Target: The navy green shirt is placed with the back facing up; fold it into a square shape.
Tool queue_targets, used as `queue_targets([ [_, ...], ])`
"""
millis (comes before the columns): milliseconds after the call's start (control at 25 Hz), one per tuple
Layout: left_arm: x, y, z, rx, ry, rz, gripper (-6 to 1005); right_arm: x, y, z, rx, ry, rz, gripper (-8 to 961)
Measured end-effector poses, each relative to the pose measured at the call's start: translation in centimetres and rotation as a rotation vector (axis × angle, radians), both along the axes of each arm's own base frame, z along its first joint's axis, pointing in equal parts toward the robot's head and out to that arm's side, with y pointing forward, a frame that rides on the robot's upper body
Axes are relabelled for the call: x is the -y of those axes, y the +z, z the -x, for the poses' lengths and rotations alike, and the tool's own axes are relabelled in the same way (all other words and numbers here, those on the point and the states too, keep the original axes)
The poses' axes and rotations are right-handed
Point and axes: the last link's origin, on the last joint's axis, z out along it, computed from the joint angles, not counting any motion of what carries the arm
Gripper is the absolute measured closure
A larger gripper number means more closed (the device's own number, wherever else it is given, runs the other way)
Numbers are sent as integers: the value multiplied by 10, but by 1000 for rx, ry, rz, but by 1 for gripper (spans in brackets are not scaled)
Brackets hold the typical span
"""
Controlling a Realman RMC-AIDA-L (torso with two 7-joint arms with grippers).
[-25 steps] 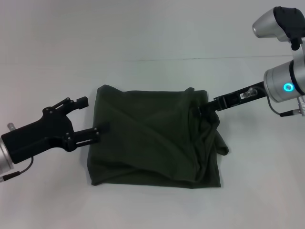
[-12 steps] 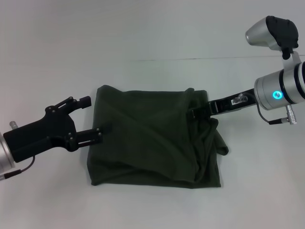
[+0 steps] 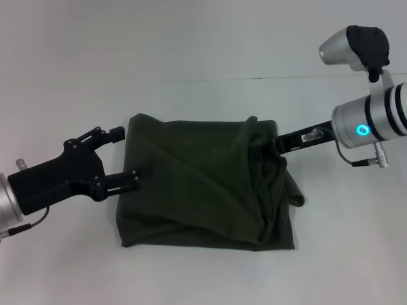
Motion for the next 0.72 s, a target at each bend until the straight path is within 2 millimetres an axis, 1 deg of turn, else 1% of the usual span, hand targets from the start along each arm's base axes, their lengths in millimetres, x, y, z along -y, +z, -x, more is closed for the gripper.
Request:
queue_targets([
  [120, 0, 0, 0, -3, -4, -4, 52, -1, -1, 1, -2, 15, -5, 690],
  [280, 0, 0, 1, -4, -3, -6, 52, -2, 3, 6, -21, 61, -19, 746],
  [440, 0, 1, 1, -4, -3, -8, 52, -6, 11, 11, -20, 124, -43, 802],
  [720, -1, 2, 0, -10, -10, -9, 52, -9, 32, 20, -24, 208, -102, 801],
])
